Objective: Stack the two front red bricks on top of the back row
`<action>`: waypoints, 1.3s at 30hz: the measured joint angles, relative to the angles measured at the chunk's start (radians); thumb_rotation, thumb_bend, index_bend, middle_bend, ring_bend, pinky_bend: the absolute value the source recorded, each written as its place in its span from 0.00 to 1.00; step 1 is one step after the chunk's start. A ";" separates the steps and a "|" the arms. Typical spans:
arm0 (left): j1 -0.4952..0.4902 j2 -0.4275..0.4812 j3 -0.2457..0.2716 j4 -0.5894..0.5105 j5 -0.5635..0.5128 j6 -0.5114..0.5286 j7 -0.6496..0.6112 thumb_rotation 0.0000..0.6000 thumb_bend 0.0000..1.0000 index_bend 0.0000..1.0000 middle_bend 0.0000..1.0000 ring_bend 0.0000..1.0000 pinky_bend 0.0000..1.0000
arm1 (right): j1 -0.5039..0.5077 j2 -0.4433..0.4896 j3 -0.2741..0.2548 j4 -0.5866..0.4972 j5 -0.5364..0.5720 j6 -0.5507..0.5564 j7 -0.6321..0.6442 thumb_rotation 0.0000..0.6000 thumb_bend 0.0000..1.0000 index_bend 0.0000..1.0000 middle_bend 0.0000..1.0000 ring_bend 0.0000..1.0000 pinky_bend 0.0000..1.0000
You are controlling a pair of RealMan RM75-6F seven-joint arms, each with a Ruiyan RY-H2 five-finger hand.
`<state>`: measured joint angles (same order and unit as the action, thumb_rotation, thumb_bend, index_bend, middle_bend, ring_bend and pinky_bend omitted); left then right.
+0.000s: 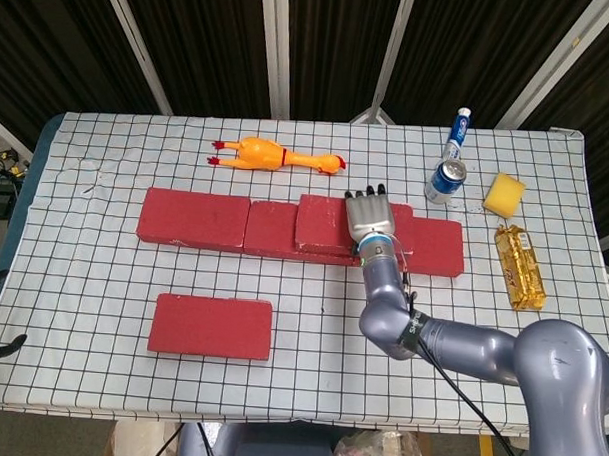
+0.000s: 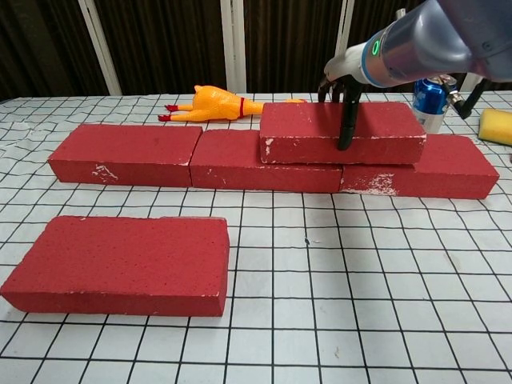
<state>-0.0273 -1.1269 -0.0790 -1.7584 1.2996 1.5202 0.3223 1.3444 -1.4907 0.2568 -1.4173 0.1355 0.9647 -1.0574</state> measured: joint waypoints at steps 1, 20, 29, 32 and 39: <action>-0.001 0.000 0.000 0.000 0.000 -0.001 0.000 1.00 0.00 0.16 0.00 0.00 0.12 | 0.000 -0.002 0.001 0.001 0.001 0.000 -0.003 1.00 0.16 0.27 0.29 0.10 0.00; -0.005 -0.005 0.001 0.002 -0.008 -0.006 0.011 1.00 0.00 0.16 0.00 0.00 0.12 | -0.007 -0.016 0.019 0.005 0.010 0.017 -0.026 1.00 0.16 0.27 0.29 0.10 0.00; -0.006 -0.004 0.000 0.003 -0.010 -0.006 0.009 1.00 0.00 0.16 0.00 0.00 0.12 | -0.007 -0.018 0.037 -0.008 0.029 0.037 -0.037 1.00 0.16 0.27 0.26 0.09 0.00; -0.005 -0.003 0.001 0.003 -0.010 -0.004 0.008 1.00 0.00 0.16 0.00 0.00 0.12 | -0.005 -0.019 0.040 -0.012 0.035 0.044 -0.044 1.00 0.16 0.25 0.22 0.06 0.00; -0.004 -0.003 -0.001 0.003 -0.013 0.000 0.009 1.00 0.00 0.16 0.00 0.00 0.12 | -0.010 -0.023 0.048 0.000 0.047 0.036 -0.054 1.00 0.16 0.22 0.12 0.02 0.00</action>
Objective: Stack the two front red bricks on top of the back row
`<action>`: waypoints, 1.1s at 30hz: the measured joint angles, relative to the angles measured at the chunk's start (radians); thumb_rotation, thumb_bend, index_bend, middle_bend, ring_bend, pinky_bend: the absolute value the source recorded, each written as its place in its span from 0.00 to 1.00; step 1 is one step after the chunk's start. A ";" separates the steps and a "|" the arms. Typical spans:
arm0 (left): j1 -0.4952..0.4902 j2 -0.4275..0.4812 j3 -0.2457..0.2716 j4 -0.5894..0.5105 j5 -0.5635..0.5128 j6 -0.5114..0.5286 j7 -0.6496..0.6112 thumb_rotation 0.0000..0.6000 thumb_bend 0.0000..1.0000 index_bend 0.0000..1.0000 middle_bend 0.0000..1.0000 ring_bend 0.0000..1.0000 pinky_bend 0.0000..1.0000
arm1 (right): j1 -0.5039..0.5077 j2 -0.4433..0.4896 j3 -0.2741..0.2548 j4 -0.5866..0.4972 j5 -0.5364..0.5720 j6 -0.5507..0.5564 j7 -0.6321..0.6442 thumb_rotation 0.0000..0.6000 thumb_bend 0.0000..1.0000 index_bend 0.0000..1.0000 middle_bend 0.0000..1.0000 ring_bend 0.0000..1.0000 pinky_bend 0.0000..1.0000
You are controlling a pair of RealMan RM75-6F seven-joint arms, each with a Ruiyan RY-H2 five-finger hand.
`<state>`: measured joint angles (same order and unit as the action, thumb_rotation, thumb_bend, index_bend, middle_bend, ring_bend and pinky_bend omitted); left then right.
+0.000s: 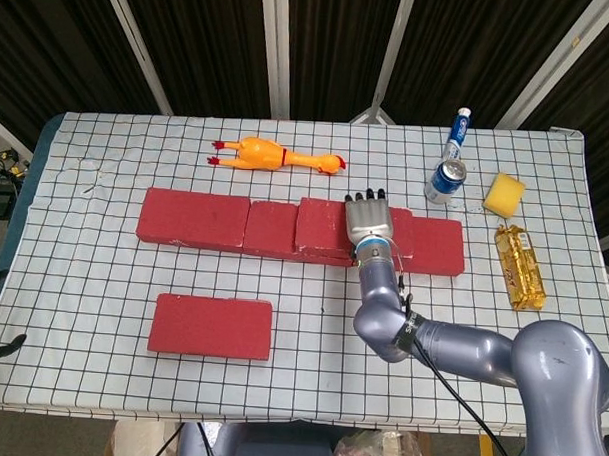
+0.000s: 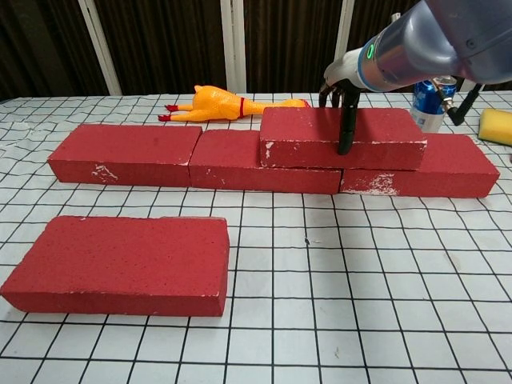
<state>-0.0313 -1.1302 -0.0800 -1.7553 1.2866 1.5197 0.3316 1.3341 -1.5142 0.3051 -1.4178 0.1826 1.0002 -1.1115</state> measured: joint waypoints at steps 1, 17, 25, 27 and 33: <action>0.000 0.000 0.000 0.000 0.000 0.001 0.000 1.00 0.00 0.16 0.00 0.00 0.12 | -0.001 -0.001 0.000 0.002 0.000 -0.001 -0.001 1.00 0.16 0.22 0.11 0.02 0.00; 0.000 -0.002 0.001 -0.001 -0.001 0.003 0.007 1.00 0.00 0.16 0.00 0.00 0.12 | -0.009 0.007 0.015 -0.013 0.001 -0.001 -0.007 1.00 0.16 0.08 0.00 0.00 0.00; 0.002 0.002 0.003 -0.003 0.002 0.003 -0.002 1.00 0.00 0.16 0.00 0.00 0.12 | -0.011 0.027 0.023 -0.054 0.008 0.014 -0.011 1.00 0.16 0.01 0.00 0.00 0.00; 0.002 0.004 0.003 -0.003 0.005 0.004 -0.005 1.00 0.00 0.16 0.00 0.00 0.12 | -0.012 0.035 0.024 -0.067 0.010 0.020 -0.012 1.00 0.16 0.01 0.00 0.00 0.00; 0.001 0.007 0.004 0.002 0.009 -0.002 -0.021 1.00 0.00 0.15 0.00 0.00 0.12 | -0.034 0.095 0.033 -0.171 -0.022 0.033 0.015 1.00 0.16 0.01 0.00 0.00 0.00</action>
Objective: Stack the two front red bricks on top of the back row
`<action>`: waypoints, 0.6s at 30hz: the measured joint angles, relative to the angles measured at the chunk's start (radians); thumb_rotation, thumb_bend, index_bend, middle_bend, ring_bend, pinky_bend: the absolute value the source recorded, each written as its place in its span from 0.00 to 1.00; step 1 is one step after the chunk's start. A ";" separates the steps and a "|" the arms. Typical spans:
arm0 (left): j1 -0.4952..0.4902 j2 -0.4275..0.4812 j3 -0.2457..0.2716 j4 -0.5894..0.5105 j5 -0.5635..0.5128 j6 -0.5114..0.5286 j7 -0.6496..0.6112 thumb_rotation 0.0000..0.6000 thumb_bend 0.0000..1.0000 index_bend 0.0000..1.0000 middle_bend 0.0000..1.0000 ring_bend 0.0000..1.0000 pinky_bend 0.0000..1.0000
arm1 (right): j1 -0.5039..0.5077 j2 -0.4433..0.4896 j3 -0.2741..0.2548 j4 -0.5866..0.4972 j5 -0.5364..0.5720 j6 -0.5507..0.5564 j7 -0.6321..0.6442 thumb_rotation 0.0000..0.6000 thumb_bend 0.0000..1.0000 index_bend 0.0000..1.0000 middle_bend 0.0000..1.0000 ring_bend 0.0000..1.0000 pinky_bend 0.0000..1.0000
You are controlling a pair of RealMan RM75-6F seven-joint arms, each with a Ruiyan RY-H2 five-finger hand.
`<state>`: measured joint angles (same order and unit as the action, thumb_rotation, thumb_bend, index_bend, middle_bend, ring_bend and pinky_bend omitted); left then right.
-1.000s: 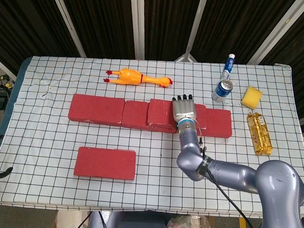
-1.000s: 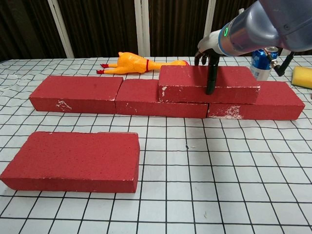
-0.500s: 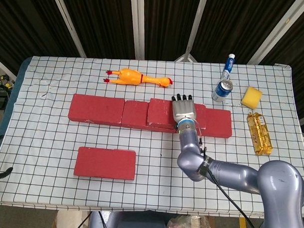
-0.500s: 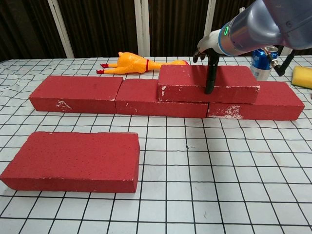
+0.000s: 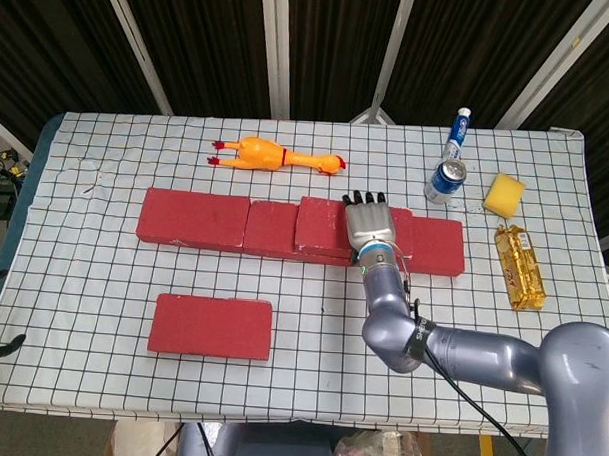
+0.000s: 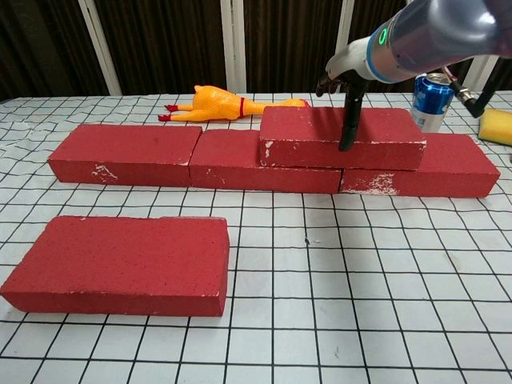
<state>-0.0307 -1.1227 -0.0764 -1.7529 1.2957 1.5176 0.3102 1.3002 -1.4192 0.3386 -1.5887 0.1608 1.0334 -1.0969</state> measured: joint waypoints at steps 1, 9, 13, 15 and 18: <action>-0.001 0.001 0.000 0.001 0.003 -0.001 -0.005 1.00 0.00 0.15 0.00 0.00 0.12 | -0.008 0.017 0.002 -0.026 -0.013 0.003 0.011 1.00 0.16 0.01 0.00 0.00 0.00; 0.001 0.006 0.011 0.002 0.037 0.000 -0.035 1.00 0.00 0.13 0.00 0.00 0.12 | -0.160 0.260 0.009 -0.304 -0.231 0.029 0.185 1.00 0.16 0.01 0.00 0.00 0.00; 0.004 0.007 0.020 0.003 0.063 0.007 -0.053 1.00 0.00 0.09 0.00 0.00 0.12 | -0.277 0.367 -0.011 -0.396 -0.388 0.034 0.294 1.00 0.16 0.01 0.00 0.00 0.00; 0.004 0.006 0.023 0.004 0.067 0.005 -0.055 1.00 0.00 0.08 0.00 0.00 0.12 | -0.347 0.414 -0.028 -0.431 -0.493 0.034 0.363 1.00 0.16 0.01 0.00 0.00 0.00; 0.002 0.003 0.026 0.005 0.075 -0.001 -0.057 1.00 0.00 0.08 0.00 0.00 0.12 | -0.455 0.467 -0.057 -0.463 -0.665 0.035 0.484 1.00 0.16 0.01 0.00 0.00 0.00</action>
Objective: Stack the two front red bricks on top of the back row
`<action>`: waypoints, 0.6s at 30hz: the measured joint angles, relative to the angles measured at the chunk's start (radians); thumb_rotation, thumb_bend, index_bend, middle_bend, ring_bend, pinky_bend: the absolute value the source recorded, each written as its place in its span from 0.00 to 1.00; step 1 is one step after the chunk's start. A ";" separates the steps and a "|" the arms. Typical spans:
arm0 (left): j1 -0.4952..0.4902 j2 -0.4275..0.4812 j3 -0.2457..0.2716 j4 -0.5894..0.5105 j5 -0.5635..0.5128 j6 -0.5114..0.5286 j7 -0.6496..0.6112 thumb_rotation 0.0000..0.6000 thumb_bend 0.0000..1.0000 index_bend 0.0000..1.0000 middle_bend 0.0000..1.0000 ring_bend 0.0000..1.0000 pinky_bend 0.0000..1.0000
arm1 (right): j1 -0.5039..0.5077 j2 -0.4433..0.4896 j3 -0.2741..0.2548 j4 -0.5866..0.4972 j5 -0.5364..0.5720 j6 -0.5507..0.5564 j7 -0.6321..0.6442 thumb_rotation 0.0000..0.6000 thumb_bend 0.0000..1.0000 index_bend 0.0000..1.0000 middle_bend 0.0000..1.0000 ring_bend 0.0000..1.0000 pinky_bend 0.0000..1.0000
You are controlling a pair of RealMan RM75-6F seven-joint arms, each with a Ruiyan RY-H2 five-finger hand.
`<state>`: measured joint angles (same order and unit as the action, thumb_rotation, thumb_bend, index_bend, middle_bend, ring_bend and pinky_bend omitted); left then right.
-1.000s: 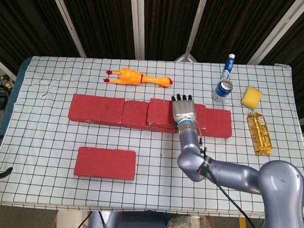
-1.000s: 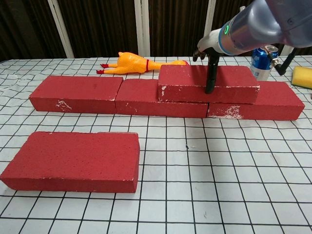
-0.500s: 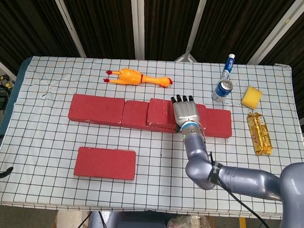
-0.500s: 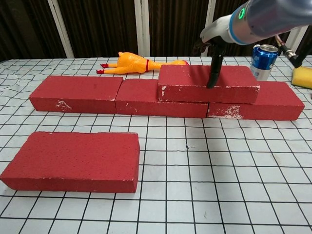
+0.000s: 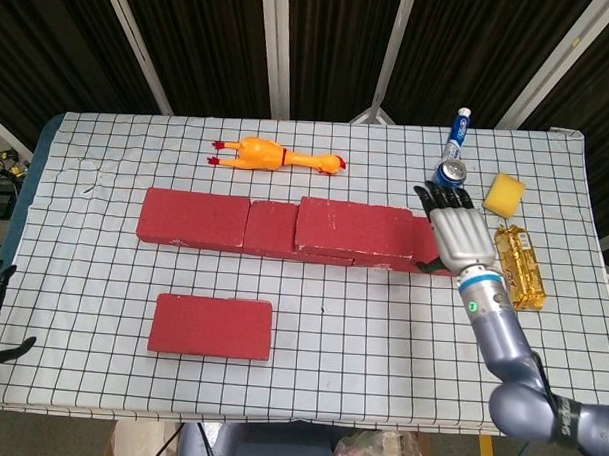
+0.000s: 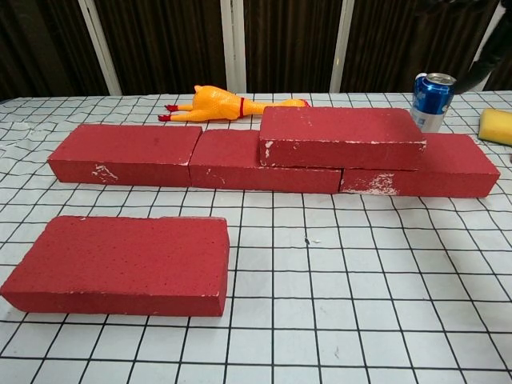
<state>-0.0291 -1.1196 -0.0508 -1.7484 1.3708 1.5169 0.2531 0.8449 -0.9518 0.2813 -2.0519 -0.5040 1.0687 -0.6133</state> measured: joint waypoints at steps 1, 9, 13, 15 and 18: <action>-0.001 -0.002 0.001 0.001 0.005 -0.001 -0.001 1.00 0.00 0.08 0.00 0.00 0.12 | -0.034 0.012 -0.010 -0.005 -0.056 0.001 0.041 1.00 0.16 0.01 0.00 0.00 0.00; -0.010 -0.011 0.022 0.015 0.100 0.001 -0.095 1.00 0.00 0.12 0.00 0.00 0.05 | -0.349 0.052 -0.142 0.038 -0.583 0.100 0.372 1.00 0.16 0.01 0.00 0.00 0.00; -0.008 -0.029 0.031 0.026 0.154 0.020 -0.202 1.00 0.00 0.12 0.00 0.00 0.04 | -0.505 0.013 -0.216 0.112 -0.753 0.237 0.454 1.00 0.16 0.01 0.00 0.00 0.00; -0.006 -0.040 0.031 0.029 0.158 0.027 -0.205 1.00 0.00 0.11 0.00 0.00 0.04 | -0.561 -0.023 -0.246 0.150 -0.798 0.303 0.477 1.00 0.16 0.01 0.00 0.00 0.00; -0.003 -0.066 0.033 0.028 0.159 0.033 -0.169 1.00 0.00 0.10 0.00 0.00 0.03 | -0.613 -0.072 -0.269 0.188 -0.849 0.377 0.481 1.00 0.16 0.01 0.00 0.00 0.00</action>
<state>-0.0325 -1.1853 -0.0175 -1.7202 1.5300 1.5501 0.0842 0.2323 -1.0235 0.0127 -1.8635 -1.3527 1.4460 -0.1320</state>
